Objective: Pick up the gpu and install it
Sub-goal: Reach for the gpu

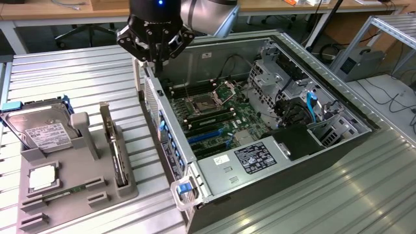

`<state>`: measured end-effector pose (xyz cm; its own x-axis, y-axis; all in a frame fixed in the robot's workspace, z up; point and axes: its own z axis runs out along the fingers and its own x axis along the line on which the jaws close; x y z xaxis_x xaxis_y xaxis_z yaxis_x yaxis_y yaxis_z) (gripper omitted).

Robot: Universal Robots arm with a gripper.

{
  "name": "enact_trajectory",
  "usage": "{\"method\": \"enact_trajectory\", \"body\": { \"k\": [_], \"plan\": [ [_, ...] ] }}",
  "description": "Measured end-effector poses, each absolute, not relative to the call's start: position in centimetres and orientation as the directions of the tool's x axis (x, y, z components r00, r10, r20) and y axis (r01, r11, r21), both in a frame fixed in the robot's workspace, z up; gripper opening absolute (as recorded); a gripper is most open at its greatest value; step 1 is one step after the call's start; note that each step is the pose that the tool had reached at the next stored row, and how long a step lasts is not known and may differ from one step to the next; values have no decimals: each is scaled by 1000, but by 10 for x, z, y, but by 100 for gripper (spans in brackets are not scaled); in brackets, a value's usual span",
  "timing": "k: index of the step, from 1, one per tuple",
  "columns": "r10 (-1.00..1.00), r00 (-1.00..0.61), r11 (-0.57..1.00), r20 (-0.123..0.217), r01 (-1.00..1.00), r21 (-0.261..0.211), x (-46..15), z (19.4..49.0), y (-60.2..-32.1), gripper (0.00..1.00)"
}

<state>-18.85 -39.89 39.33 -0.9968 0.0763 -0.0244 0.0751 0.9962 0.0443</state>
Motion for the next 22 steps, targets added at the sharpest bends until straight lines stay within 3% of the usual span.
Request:
{"method": "enact_trajectory", "body": {
  "k": [22],
  "plan": [
    [76, -997, 996, -24, 75, 44, -251, 393, -399, 11]
  ]
}}
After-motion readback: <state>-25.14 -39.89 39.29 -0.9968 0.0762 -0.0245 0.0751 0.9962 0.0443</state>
